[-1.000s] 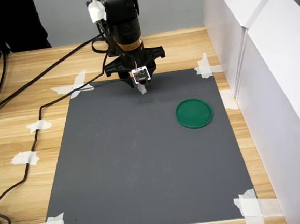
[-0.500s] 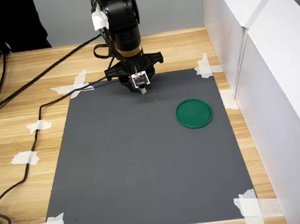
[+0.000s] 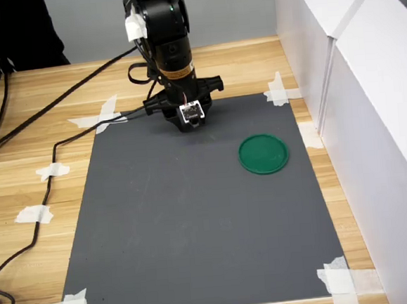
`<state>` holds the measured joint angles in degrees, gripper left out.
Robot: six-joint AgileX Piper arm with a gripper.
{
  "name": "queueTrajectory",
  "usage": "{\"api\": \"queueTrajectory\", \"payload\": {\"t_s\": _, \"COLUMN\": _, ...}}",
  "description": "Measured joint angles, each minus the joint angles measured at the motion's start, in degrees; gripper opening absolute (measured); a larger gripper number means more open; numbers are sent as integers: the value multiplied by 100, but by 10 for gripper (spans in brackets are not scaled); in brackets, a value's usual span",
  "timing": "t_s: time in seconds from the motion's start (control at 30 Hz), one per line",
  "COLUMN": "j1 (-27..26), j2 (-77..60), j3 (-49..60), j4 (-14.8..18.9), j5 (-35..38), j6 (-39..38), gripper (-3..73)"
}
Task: Grasp a white terminal and put it on the green lid.
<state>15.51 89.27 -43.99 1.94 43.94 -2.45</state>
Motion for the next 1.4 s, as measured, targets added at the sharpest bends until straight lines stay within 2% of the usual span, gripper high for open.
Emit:
{"api": "queueTrajectory", "payload": {"t_s": 0.17, "j1": 0, "j2": 0, "j3": 84, "j4": 0, "j5": -10, "j6": 0, "gripper": 304}}
{"api": "queueTrajectory", "payload": {"t_s": 0.33, "j1": 0, "j2": 0, "j3": 107, "j4": 0, "j5": -38, "j6": 0, "gripper": 123}}
{"api": "queueTrajectory", "payload": {"t_s": 0.4, "j1": 0, "j2": 0, "j3": 107, "j4": 0, "j5": -38, "j6": 0, "gripper": 91}}
{"api": "queueTrajectory", "payload": {"t_s": 0.6, "j1": 0, "j2": -12, "j3": 21, "j4": 0, "j5": -58, "j6": -32, "gripper": 92}}
{"api": "queueTrajectory", "payload": {"t_s": 0.73, "j1": 99, "j2": -12, "j3": -489, "j4": 5, "j5": 81, "j6": -110, "gripper": 92}}
{"api": "queueTrajectory", "payload": {"t_s": 0.93, "j1": 708, "j2": 161, "j3": -1516, "j4": 5, "j5": 146, "j6": -365, "gripper": 92}}
{"api": "queueTrajectory", "payload": {"t_s": 1.17, "j1": 1457, "j2": 890, "j3": -2029, "j4": 21, "j5": -143, "j6": -535, "gripper": 92}}
{"api": "queueTrajectory", "payload": {"t_s": 1.4, "j1": 1597, "j2": 1375, "j3": -2075, "j4": 2, "j5": -495, "j6": -540, "gripper": 92}}
